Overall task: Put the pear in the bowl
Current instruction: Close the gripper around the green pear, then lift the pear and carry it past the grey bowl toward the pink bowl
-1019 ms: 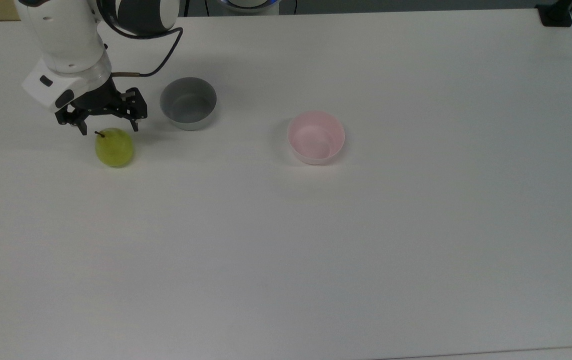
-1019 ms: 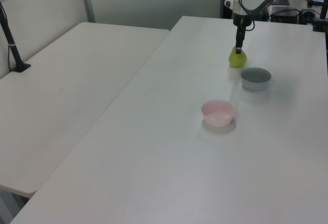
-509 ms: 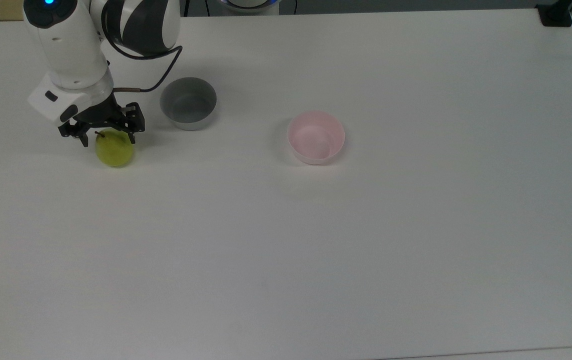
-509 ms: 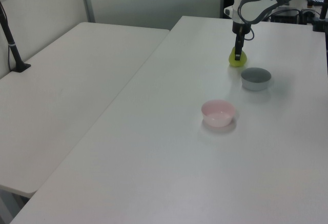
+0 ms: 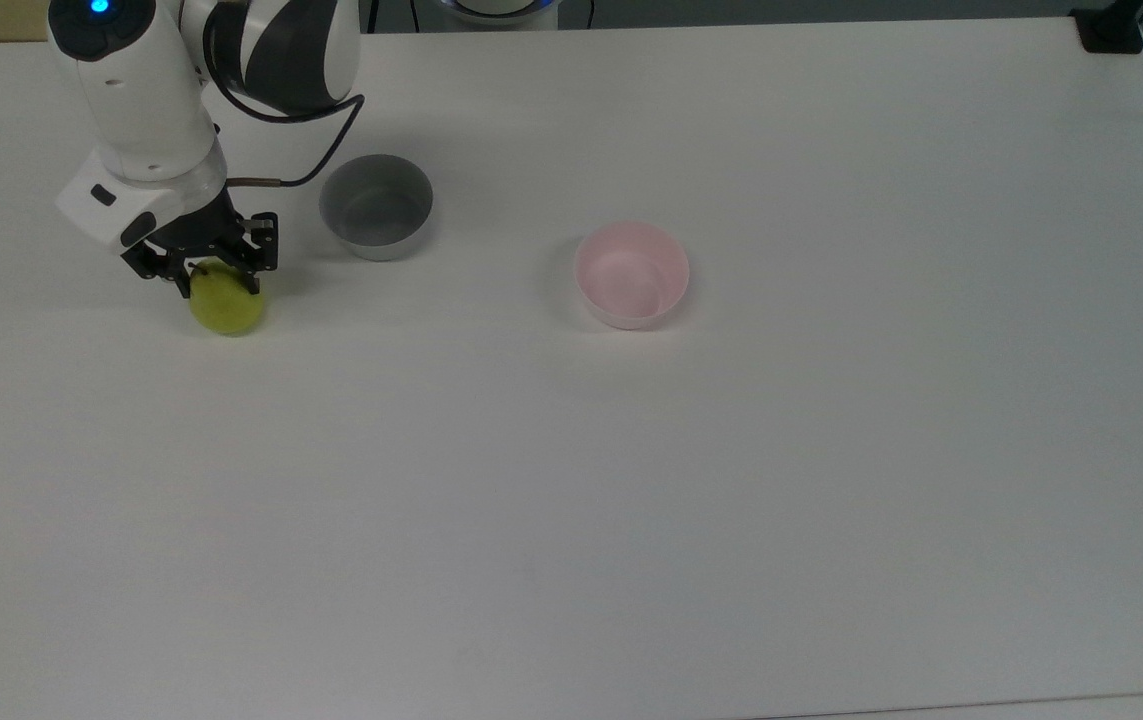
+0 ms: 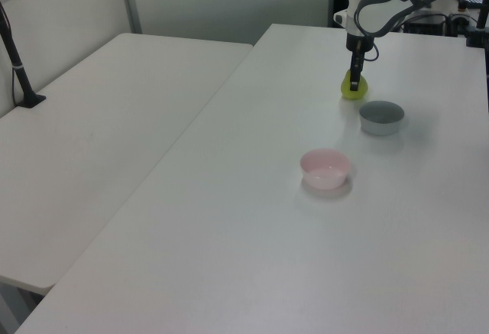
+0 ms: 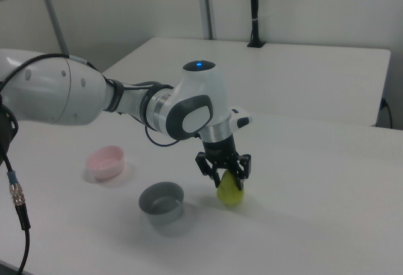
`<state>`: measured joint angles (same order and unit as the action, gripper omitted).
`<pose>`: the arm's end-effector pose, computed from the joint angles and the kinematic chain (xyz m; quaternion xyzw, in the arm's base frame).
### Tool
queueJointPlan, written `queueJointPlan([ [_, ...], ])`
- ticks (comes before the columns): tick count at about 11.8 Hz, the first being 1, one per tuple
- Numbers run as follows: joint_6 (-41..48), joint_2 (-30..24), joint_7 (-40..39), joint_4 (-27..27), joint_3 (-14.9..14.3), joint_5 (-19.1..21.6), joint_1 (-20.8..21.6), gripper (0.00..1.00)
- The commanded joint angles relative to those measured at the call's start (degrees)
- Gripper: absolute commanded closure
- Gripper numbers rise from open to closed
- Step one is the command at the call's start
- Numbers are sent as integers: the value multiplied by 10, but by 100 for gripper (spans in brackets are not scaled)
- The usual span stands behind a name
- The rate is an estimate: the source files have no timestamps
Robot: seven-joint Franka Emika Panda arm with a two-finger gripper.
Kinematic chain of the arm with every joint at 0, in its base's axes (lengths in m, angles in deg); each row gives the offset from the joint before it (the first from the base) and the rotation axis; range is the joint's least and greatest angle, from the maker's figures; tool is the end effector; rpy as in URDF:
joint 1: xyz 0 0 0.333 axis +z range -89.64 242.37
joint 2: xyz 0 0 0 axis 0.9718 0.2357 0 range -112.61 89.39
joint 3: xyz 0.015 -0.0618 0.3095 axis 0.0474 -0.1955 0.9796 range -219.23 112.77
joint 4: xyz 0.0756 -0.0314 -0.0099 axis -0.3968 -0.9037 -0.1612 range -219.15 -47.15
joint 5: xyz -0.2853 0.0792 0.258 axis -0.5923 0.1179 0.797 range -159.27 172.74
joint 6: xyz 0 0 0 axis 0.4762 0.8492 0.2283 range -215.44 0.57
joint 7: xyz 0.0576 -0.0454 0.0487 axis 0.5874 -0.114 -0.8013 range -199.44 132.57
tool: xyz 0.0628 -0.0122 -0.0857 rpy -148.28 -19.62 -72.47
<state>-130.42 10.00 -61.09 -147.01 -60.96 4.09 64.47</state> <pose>0.6139 -0.2132 0.3432 0.9942 0.0896 0.0202 0.0555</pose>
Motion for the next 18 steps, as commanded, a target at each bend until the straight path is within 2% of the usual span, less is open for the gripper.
queueJointPlan([
  [1,49,-54,8,-8,1,-10,6,98],
  [4,132,-97,10,17,11,-9,7,98],
  [6,211,-108,11,65,19,2,6,98],
  [9,303,-128,25,127,36,57,1,98],
  [12,378,-130,78,187,64,60,-1,98],
  [14,408,-139,94,196,76,60,0,97],
  [18,397,-171,150,176,67,73,66,97],
])
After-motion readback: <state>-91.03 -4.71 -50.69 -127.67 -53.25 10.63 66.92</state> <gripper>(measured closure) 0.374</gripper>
